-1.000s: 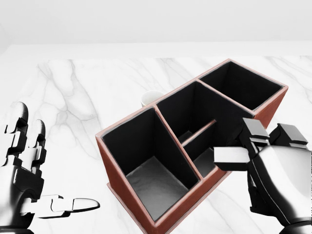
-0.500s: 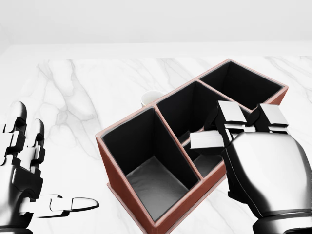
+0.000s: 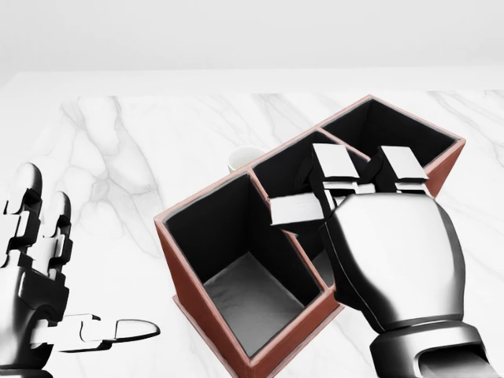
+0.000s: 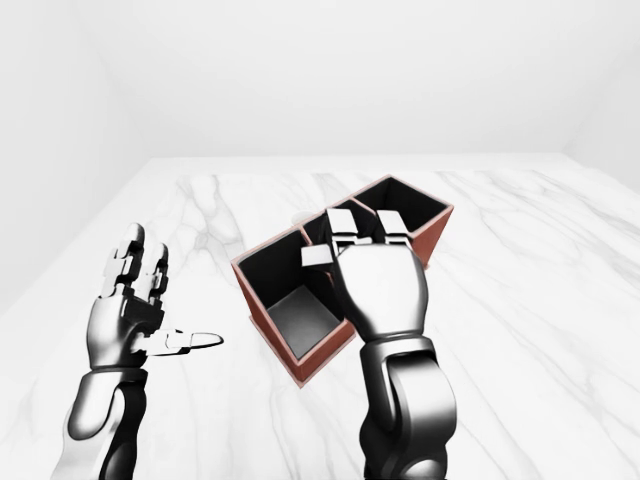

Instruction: Pick up the book and place it in the left compartment of the caddy.

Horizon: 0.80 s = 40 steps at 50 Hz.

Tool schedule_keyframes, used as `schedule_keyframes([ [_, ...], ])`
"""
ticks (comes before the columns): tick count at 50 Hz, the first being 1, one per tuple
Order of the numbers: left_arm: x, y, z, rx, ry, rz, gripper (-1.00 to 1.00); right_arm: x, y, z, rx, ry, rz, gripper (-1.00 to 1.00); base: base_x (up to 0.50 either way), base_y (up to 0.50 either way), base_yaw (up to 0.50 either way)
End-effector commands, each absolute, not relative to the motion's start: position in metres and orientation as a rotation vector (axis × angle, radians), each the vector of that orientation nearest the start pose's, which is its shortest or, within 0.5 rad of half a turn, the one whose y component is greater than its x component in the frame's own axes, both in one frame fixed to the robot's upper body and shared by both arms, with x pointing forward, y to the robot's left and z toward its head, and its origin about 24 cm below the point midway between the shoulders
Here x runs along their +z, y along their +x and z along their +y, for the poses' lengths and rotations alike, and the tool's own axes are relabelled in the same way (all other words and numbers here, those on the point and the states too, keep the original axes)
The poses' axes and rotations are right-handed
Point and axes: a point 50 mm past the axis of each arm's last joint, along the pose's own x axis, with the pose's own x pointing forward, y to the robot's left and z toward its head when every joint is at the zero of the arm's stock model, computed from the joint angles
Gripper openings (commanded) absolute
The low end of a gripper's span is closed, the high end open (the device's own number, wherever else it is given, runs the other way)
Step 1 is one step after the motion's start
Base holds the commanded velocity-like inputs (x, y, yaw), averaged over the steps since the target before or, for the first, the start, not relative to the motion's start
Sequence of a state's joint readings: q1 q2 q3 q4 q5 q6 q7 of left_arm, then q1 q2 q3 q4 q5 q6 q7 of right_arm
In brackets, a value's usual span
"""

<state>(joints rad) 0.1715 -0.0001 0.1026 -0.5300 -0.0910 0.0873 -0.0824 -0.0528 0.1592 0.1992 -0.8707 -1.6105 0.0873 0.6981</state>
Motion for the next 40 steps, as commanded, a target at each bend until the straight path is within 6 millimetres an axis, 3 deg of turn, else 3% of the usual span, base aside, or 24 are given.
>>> schedule_keyframes([
  [1, 0.118, 0.209, 0.177, 0.042, -0.037, -0.285, 1.00, 0.213, 0.198, -0.093, -0.031, -1.314, -0.327, -1.00, 0.00, 0.00, 0.00],
  [15, 0.119, 0.209, 0.178, 0.042, -0.038, -0.289, 1.00, 0.208, 0.196, -0.078, 0.055, -1.287, -0.352, -1.00, 0.00, 0.00, 0.00],
  [40, 0.116, 0.209, 0.175, 0.036, -0.034, -0.275, 1.00, 0.211, 0.194, -0.092, 0.041, -1.254, -0.382, -1.00, 0.00, 0.00, 0.00],
])
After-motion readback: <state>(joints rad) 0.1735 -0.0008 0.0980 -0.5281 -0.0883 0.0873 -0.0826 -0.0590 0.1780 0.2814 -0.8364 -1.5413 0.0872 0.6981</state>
